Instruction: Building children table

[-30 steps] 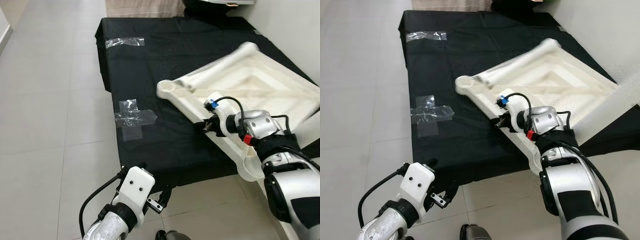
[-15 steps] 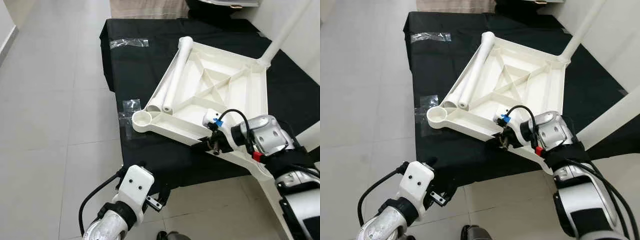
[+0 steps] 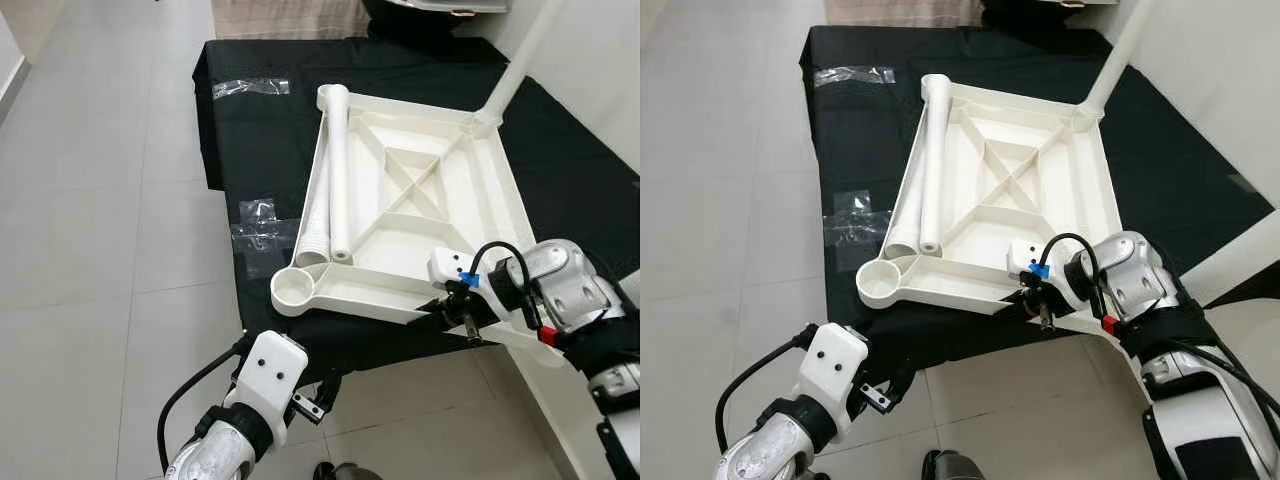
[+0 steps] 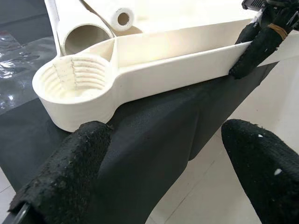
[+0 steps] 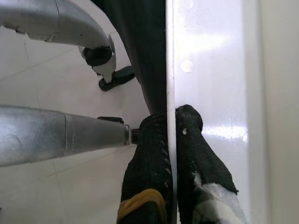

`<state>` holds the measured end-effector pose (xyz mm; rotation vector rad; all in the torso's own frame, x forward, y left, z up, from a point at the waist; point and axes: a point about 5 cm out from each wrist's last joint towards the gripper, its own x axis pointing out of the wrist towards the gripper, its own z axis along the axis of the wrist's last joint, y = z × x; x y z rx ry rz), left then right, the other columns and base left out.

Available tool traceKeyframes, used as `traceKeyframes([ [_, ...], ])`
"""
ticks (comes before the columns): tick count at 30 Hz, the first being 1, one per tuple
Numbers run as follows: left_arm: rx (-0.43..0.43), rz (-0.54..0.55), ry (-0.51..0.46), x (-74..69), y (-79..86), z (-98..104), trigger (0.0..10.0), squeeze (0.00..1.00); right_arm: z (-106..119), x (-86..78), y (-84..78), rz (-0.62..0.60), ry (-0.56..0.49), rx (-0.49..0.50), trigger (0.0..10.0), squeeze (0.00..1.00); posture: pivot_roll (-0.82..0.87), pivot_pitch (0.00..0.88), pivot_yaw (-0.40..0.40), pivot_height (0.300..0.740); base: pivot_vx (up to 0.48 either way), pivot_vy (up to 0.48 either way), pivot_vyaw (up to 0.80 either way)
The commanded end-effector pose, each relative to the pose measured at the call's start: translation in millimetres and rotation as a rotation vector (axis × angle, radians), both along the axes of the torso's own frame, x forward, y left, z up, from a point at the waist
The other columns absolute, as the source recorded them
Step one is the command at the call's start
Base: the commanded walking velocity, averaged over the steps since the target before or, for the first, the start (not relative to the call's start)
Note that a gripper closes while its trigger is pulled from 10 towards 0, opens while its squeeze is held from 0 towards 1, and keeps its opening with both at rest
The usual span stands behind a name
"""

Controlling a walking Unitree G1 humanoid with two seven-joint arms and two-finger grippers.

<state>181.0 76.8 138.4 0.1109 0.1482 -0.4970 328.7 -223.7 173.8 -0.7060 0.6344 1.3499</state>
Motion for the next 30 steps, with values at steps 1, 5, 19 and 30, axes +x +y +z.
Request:
traceKeyframes([
  [1,0.007,-0.007,0.028,-2.5,-0.8,-6.5,10.0,0.0,-1.3,-2.5,2.3,0.14,0.022,-0.094,0.0,0.0,0.04,0.172,-0.133,0.74,0.0,0.0,0.0],
  [5,0.007,-0.008,0.027,-2.8,-1.4,-6.8,10.0,0.0,3.9,4.9,-9.0,0.128,-0.06,-0.184,0.0,0.0,0.04,0.166,-0.136,0.74,0.0,0.0,0.0],
  [19,0.011,-0.008,0.026,-3.1,-0.7,-7.9,10.0,0.0,24.9,26.2,-38.3,-0.056,-0.267,-0.356,0.0,0.0,0.04,0.15,-0.137,0.74,0.0,0.0,0.0],
  [30,0.012,-0.006,0.024,-2.4,-0.6,-7.5,10.0,0.0,23.8,31.9,-57.8,-0.12,-0.377,-0.575,10.0,0.0,0.04,0.16,-0.135,0.74,0.0,0.0,0.0],
])
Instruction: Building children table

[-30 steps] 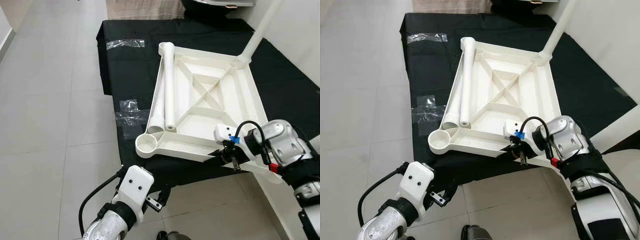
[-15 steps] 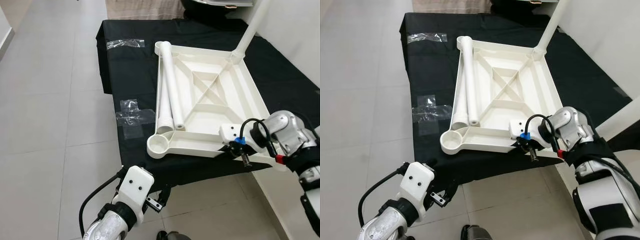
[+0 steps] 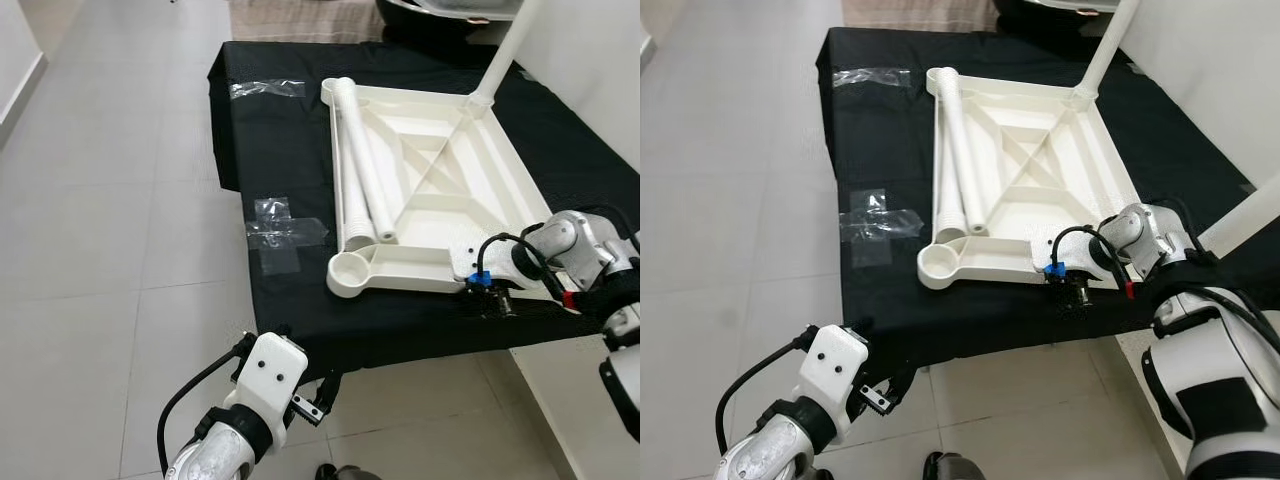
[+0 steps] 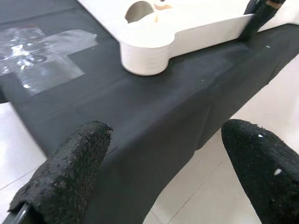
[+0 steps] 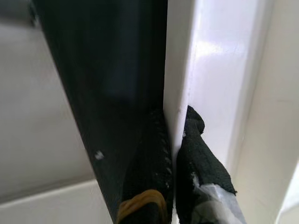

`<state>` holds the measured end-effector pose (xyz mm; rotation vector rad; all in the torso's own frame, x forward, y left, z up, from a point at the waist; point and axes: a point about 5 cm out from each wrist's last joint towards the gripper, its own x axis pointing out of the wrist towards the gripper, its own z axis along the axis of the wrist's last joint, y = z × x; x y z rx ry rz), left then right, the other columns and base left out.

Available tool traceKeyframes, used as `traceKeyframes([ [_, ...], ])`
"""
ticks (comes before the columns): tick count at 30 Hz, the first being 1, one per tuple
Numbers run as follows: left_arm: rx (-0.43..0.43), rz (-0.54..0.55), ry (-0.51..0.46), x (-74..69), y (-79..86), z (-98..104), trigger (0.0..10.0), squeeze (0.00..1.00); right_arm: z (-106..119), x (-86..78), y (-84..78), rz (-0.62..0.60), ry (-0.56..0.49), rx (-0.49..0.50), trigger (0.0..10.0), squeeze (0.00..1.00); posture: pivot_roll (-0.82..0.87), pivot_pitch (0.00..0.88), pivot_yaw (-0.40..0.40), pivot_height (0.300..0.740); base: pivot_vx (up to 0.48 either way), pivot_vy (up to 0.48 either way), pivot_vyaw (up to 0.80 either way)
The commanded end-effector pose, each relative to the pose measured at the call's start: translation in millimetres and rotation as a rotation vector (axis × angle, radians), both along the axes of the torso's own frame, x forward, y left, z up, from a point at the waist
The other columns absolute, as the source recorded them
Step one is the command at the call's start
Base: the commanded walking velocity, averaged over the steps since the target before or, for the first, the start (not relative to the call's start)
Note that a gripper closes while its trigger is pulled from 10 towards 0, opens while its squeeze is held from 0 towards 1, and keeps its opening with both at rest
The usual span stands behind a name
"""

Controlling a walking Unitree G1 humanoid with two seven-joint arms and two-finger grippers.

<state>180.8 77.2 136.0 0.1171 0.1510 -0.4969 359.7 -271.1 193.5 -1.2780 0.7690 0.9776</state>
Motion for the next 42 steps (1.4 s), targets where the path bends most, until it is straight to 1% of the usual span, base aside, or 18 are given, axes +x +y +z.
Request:
traceKeyframes([
  [1,0.005,-0.006,0.022,-2.2,-1.0,-4.9,10.0,0.0,3.4,0.8,-10.2,-0.032,-0.076,-0.037,10.0,0.0,0.04,0.16,-0.135,0.74,0.0,0.0,0.0],
  [6,0.005,-0.006,0.023,-2.1,-0.9,-4.8,10.0,0.0,3.8,3.9,1.9,-0.032,-0.066,0.09,10.0,0.0,0.04,0.161,-0.134,0.74,0.0,0.0,0.0],
  [7,0.006,-0.005,0.023,-2.1,-0.8,-4.8,10.0,0.0,4.0,4.9,4.4,-0.03,-0.067,0.109,10.0,0.19,0.04,0.161,-0.134,0.74,0.0,0.0,0.0],
  [8,0.006,-0.005,0.023,-1.8,-0.9,-4.8,10.0,0.0,5.7,5.4,9.1,-0.021,-0.054,0.158,10.0,1.0,0.04,0.165,-0.131,0.74,0.0,0.0,0.0],
  [11,0.006,-0.005,0.022,-1.2,-0.9,-4.6,10.0,0.0,17.0,5.5,15.5,0.012,-0.022,0.258,10.0,1.0,0.04,0.165,-0.131,0.74,0.0,0.0,0.0],
  [13,0.006,-0.005,0.022,-1.2,-0.9,-4.5,10.0,0.0,21.7,6.0,15.3,0.01,-0.027,0.275,10.0,1.0,0.04,0.165,-0.131,0.74,0.0,0.0,0.0],
  [14,0.005,-0.005,0.022,-1.1,-0.8,-4.5,10.0,0.0,30.5,5.6,14.5,0.011,-0.019,0.321,10.0,0.0,0.04,0.165,-0.131,0.74,0.0,0.0,0.0],
  [15,0.005,-0.005,0.022,-1.1,-0.8,-4.5,10.0,0.0,30.5,5.6,14.5,0.011,-0.019,0.321,10.0,0.0,0.04,0.165,-0.131,0.74,0.0,0.0,0.0],
  [18,0.004,-0.005,0.022,-0.8,-0.9,-4.7,10.0,0.0,52.9,3.9,14.2,0.028,-0.001,0.453,10.0,0.0,0.03,0.161,-0.132,0.74,0.0,0.0,0.0],
  [19,0.004,-0.005,0.022,-0.8,-0.9,-4.7,10.0,0.0,52.9,3.9,14.2,0.028,-0.001,0.453,10.0,0.0,0.03,0.161,-0.132,0.74,0.0,0.0,0.0],
  [20,0.004,-0.004,0.023,-0.5,-0.8,-4.9,10.0,0.0,64.9,4.5,19.3,0.035,0.017,0.576,10.0,0.0,0.03,0.161,-0.131,0.74,0.0,0.0,0.0],
  [21,0.004,-0.004,0.023,-0.5,-0.8,-4.9,10.0,0.0,64.9,4.5,19.3,0.035,0.017,0.576,10.0,0.0,0.03,0.161,-0.131,0.74,0.0,0.0,0.0],
  [22,0.002,-0.004,0.023,-0.6,-0.8,-4.8,10.0,0.0,70.2,6.5,29.6,0.042,0.052,0.693,10.0,0.0,0.03,0.16,-0.13,0.74,0.0,0.0,0.0],
  [26,0.002,-0.004,0.022,-0.3,-0.9,-4.7,10.0,0.0,73.0,10.3,50.4,0.09,0.075,0.814,10.0,0.0,0.03,0.16,-0.131,0.74,0.0,0.0,0.0],
  [29,0.003,-0.003,0.021,-0.1,-1.2,-4.7,10.0,0.0,66.7,12.5,63.5,0.111,0.078,0.807,10.0,0.0,0.04,0.159,-0.132,0.74,0.0,0.0,0.0],
  [31,0.004,-0.001,0.02,0.2,-1.5,-4.7,10.0,0.0,49.6,14.5,71.2,0.068,0.109,0.751,10.0,0.0,0.04,0.158,-0.135,0.74,0.0,0.0,0.0],
  [37,0.002,0.001,0.018,0.0,-2.2,-4.4,10.0,0.0,22.4,11.2,70.9,-0.021,0.194,0.646,10.0,0.0,0.04,0.158,-0.137,0.74,0.0,0.0,0.0],
  [42,-0.002,0.002,0.018,-0.5,-2.9,-4.3,10.0,0.0,18.1,5.6,70.4,-0.015,0.24,0.618,10.0,0.0,0.03,0.16,-0.141,0.74,0.0,0.0,0.0],
])
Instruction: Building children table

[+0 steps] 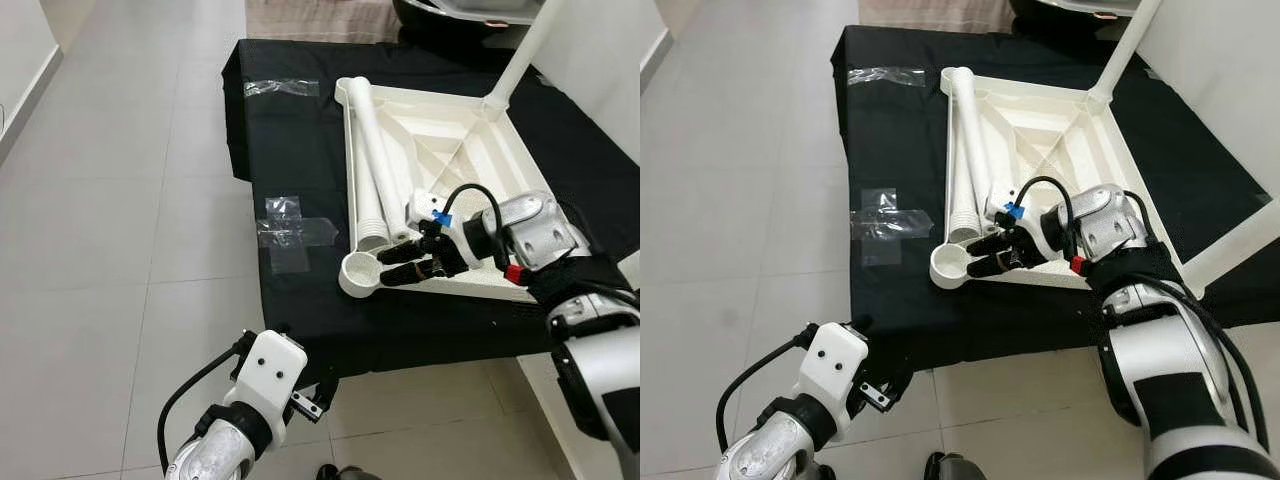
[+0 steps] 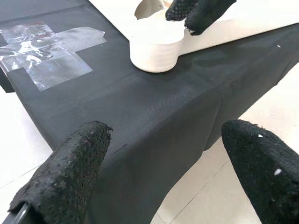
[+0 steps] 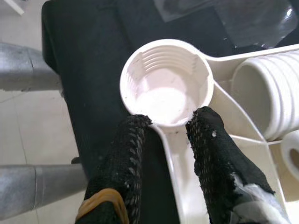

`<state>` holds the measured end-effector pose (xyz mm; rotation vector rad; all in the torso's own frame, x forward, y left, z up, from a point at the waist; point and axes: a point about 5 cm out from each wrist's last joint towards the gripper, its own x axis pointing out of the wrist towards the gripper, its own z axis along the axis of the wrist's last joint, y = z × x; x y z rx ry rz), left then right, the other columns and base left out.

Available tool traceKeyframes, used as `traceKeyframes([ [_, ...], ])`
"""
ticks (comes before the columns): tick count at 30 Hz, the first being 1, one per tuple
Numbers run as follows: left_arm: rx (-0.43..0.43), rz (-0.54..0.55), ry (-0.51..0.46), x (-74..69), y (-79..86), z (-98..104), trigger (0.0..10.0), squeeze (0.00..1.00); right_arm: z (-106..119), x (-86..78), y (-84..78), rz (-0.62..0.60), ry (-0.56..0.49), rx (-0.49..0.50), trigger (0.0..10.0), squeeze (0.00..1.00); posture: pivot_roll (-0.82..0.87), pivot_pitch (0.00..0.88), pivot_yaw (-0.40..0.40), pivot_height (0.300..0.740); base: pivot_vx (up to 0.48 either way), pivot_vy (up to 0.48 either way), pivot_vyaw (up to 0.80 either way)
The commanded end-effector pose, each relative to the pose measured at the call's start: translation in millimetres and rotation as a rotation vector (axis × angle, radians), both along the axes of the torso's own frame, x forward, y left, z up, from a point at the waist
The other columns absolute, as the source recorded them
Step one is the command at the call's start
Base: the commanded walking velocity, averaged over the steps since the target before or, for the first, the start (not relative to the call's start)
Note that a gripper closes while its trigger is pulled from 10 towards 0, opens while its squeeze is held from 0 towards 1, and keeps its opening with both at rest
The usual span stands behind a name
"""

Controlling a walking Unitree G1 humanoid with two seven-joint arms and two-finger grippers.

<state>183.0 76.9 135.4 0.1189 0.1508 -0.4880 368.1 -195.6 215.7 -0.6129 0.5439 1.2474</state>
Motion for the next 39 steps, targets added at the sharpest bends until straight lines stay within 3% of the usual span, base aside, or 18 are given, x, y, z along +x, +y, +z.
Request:
traceKeyframes([
  [1,-0.005,-0.006,0.019,-2.6,-2.6,-3.8,10.0,0.0,-4.8,-3.4,-5.3,-0.001,0.024,-0.042,10.0,0.0,0.03,0.16,-0.141,0.74,0.0,0.0,0.0],
  [12,-0.007,-0.006,0.019,-2.0,-2.8,-3.5,10.0,0.0,-16.4,-1.8,-8.2,-0.112,0.02,-0.121,10.0,0.0,0.03,0.163,-0.142,0.74,0.0,0.0,0.0],
  [19,-0.005,-0.004,0.02,-2.1,-2.4,-3.9,10.0,0.0,-30.1,-5.8,2.3,-0.104,0.045,-0.135,10.0,0.0,0.03,0.166,-0.145,0.74,0.0,0.0,0.0],
  [23,-0.005,-0.003,0.02,-2.5,-2.4,-3.3,10.0,0.0,-41.8,-8.7,7.2,-0.087,0.048,-0.191,10.0,0.0,0.04,0.171,-0.144,0.74,0.0,0.0,0.0],
  [24,-0.005,-0.003,0.019,-2.6,-2.3,-3.1,10.0,0.0,-42.6,-8.2,7.7,-0.093,0.04,-0.198,0.0,0.0,0.04,0.173,-0.146,0.74,0.0,0.0,0.0],
  [34,-0.006,-0.002,0.022,-3.2,-2.1,-3.2,10.0,0.0,-43.5,-11.6,2.8,-0.074,0.02,-0.259,0.0,0.0,0.03,0.169,-0.145,0.74,0.0,0.0,0.0],
  [37,-0.007,-0.005,0.023,-3.3,-2.3,-3.8,10.0,0.0,-41.5,-19.0,-19.6,-0.034,0.036,-0.343,0.0,0.0,0.03,0.162,-0.143,0.74,0.0,0.0,0.0],
  [39,-0.007,-0.005,0.023,-3.4,-2.4,-3.9,10.0,0.0,-41.4,-20.2,-23.2,-0.029,0.04,-0.355,0.0,0.0,0.03,0.162,-0.143,0.74,0.0,0.0,0.0],
])
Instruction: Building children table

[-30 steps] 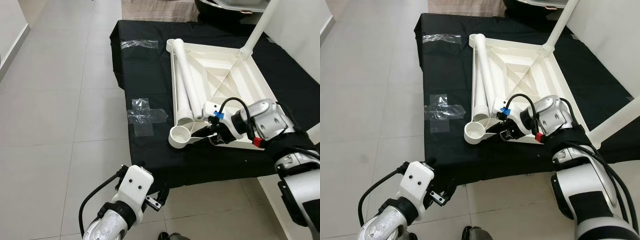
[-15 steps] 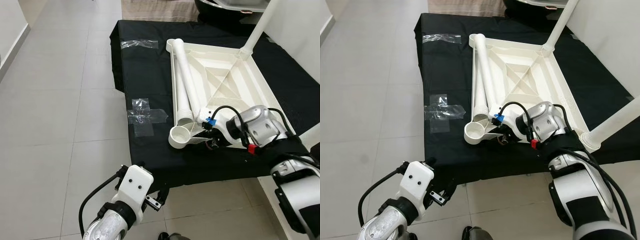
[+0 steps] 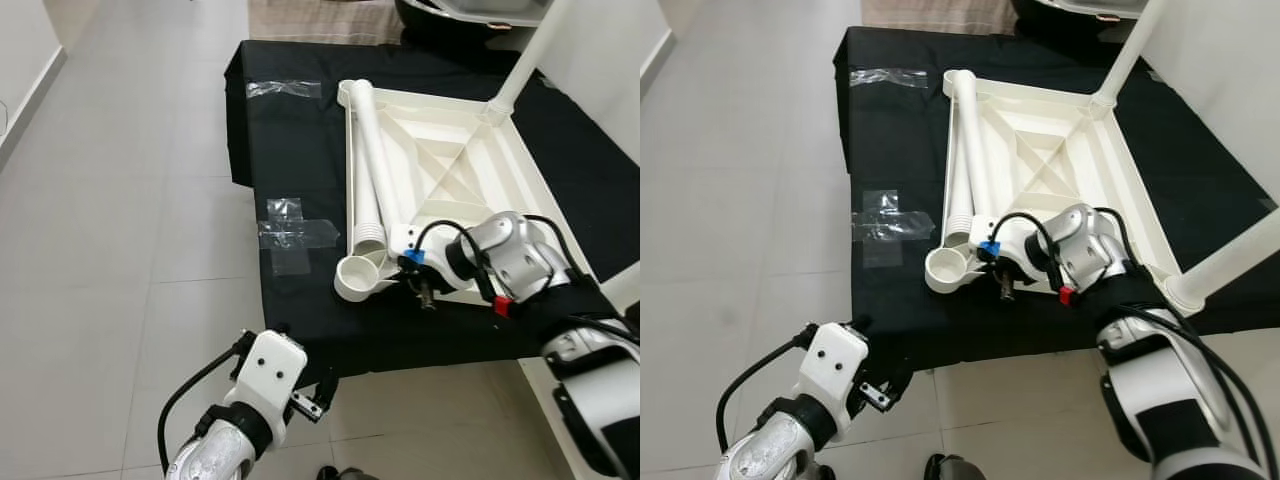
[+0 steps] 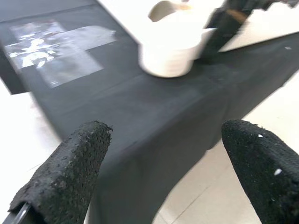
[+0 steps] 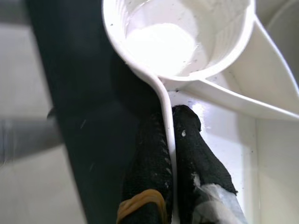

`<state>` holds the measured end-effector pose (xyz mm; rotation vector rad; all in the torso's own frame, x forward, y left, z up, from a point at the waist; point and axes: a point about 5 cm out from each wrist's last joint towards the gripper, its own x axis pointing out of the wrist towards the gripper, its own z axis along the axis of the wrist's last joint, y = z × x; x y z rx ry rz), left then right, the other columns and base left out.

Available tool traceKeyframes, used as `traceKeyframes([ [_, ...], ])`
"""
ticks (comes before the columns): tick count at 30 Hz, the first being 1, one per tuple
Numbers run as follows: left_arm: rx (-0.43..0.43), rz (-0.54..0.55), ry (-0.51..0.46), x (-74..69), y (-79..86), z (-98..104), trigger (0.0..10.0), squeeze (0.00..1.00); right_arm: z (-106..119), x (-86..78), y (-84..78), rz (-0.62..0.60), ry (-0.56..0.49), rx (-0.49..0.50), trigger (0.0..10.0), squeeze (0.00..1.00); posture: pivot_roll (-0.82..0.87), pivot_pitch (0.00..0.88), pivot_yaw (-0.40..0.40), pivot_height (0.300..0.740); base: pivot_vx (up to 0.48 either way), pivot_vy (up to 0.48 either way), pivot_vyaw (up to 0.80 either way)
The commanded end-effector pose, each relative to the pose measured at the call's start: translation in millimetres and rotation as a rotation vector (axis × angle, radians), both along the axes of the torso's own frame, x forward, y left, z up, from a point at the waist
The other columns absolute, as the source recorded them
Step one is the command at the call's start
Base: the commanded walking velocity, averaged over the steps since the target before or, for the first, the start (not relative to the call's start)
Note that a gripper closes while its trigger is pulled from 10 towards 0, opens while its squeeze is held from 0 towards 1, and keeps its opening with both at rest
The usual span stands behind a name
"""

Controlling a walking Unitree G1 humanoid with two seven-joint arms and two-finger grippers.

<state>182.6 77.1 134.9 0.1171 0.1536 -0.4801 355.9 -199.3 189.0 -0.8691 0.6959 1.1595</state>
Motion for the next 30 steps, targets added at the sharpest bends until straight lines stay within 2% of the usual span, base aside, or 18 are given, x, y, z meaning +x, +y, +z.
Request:
traceKeyframes([
  [1,-0.007,-0.013,0.021,-2.9,-2.6,-3.3,10.0,0.0,-14.8,-8.0,-19.6,-0.035,0.074,-0.072,0.0,0.0,0.03,0.162,-0.143,0.74,0.0,0.0,0.0],
  [3,-0.007,-0.014,0.02,-2.8,-2.9,-3.7,10.0,0.0,-16.7,-11.7,-43.1,-0.05,0.076,-0.16,0.0,0.0,0.03,0.155,-0.144,0.74,0.0,0.0,0.0],
  [6,-0.006,-0.014,0.02,-2.9,-2.9,-3.9,10.0,0.0,-17.1,-12.9,-49.6,-0.051,0.075,-0.186,0.0,0.0,0.03,0.155,-0.144,0.74,0.0,0.0,0.0],
  [8,-0.006,-0.015,0.02,-2.8,-2.8,-4.3,10.0,0.0,-16.8,-15.9,-72.2,-0.061,0.047,-0.284,0.0,0.0,0.03,0.147,-0.143,0.74,0.0,0.0,0.0],
  [10,-0.007,-0.015,0.021,-2.7,-2.7,-4.4,10.0,0.0,-16.7,-16.4,-78.0,-0.066,0.036,-0.315,0.0,0.0,0.03,0.147,-0.143,0.74,0.0,0.0,0.0],
  [12,-0.006,-0.017,0.022,-2.9,-2.5,-4.7,10.0,0.0,-16.7,-18.1,-95.3,-0.086,-0.006,-0.418,0.0,0.0,0.03,0.143,-0.142,0.74,0.0,0.0,0.0],
  [16,-0.006,-0.018,0.022,-2.9,-2.5,-4.8,10.0,0.0,-15.7,-20.4,-104.4,-0.076,-0.017,-0.473,0.0,0.0,0.03,0.143,-0.142,0.74,0.0,0.0,0.0],
  [19,-0.006,-0.017,0.023,-3.2,-2.4,-4.8,10.0,0.0,-13.8,-28.1,-123.4,-0.079,0.014,-0.57,0.0,0.0,0.03,0.143,-0.142,0.74,0.0,0.0,0.0],
  [21,-0.006,-0.017,0.023,-3.2,-2.5,-4.8,10.0,0.0,-13.8,-29.9,-127.0,-0.079,0.022,-0.586,0.0,0.0,0.03,0.143,-0.142,0.74,0.0,0.0,0.0],
  [23,-0.007,-0.014,0.023,-2.8,-2.8,-4.8,10.0,0.0,-16.8,-37.9,-136.9,-0.049,0.077,-0.64,0.0,0.0,0.03,0.149,-0.147,0.74,0.0,0.0,0.0],
  [26,-0.008,-0.013,0.022,-2.0,-3.1,-4.4,10.0,0.0,-21.9,-43.7,-142.0,-0.014,0.108,-0.677,0.0,0.0,0.03,0.154,-0.147,0.74,0.0,0.0,0.0],
  [30,-0.008,-0.013,0.021,-1.9,-3.0,-4.3,10.0,0.0,-24.0,-45.3,-142.6,-0.004,0.116,-0.678,0.0,0.0,0.03,0.154,-0.147,0.74,0.0,0.0,0.0],
])
